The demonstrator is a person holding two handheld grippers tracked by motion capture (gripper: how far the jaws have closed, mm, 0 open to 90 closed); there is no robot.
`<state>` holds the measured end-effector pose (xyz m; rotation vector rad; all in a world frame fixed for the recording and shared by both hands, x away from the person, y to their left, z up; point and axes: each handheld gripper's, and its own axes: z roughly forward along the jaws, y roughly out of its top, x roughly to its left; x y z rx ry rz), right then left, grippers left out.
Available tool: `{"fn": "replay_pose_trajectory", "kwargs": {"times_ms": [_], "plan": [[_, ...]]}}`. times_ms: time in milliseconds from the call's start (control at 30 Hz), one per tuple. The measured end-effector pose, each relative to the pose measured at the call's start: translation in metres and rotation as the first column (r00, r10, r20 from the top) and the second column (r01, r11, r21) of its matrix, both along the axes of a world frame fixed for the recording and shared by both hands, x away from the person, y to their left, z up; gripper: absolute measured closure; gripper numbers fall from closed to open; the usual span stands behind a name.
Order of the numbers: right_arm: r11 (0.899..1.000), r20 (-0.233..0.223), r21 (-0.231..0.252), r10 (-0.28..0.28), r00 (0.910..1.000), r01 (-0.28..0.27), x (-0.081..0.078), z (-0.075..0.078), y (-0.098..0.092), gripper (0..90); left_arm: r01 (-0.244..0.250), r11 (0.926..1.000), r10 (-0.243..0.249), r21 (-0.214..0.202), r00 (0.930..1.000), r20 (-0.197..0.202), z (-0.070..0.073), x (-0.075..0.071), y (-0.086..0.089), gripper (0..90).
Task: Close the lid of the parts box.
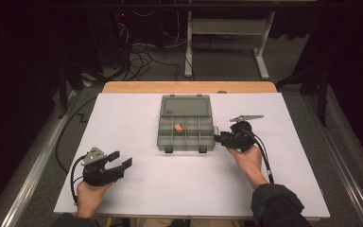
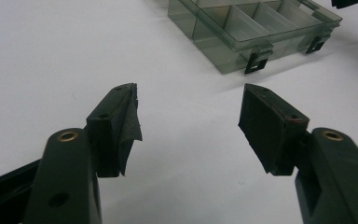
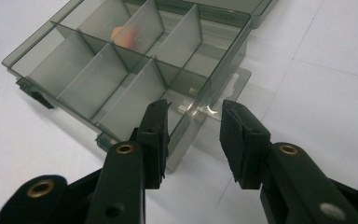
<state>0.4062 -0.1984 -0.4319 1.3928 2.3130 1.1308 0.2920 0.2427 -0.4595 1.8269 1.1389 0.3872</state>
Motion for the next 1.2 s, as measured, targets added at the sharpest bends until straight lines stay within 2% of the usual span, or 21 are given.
{"fn": "replay_pose_trajectory", "kwargs": {"times_ms": [133,267,467,633,933,1100,1200], "plan": [[1.0,-0.015,-0.014,-0.009,0.9998,0.009,0.009,0.003,0.004,63.0,0.005,1.0,-0.005,0.0,1.0,0.0,0.0,0.0,0.0,37.7],[0.998,-0.035,-0.068,-0.01,0.9993,0.007,0.017,0.004,0.01,64.1,0.01,0.9999,-0.01,0.002,1.0,-0.002,0.0,0.0,-0.001,37.7],[0.995,-0.056,-0.098,-0.013,0.9984,0.007,0.028,0.004,0.017,65.9,0.01,0.9999,-0.01,0.001,0.9999,-0.002,0.0,0.0,-0.001,37.7],[0.995,-0.069,-0.103,-0.016,0.9975,0.009,0.035,0.005,0.02,68.2,0.011,0.9999,-0.011,0.0,0.9999,-0.004,0.001,-0.001,-0.001,37.8],[0.988,-0.108,-0.153,-0.032,0.9936,0.015,0.044,0.006,0.03,71.7,0.013,0.9997,-0.013,0.019,0.9999,0.005,0.002,-0.002,-0.003,37.9],[0.989,-0.144,-0.148,-0.037,0.9888,0.016,0.049,0.008,0.029,71.7,0.015,0.9982,-0.017,0.057,0.9994,0.029,0.005,-0.001,-0.01,38.8],[0.989,-0.157,-0.148,-0.038,0.9869,0.014,0.05,0.008,0.029,71.7,0.016,0.9989,-0.017,0.044,0.9992,0.035,0.009,0.002,-0.012,39.0]]}}
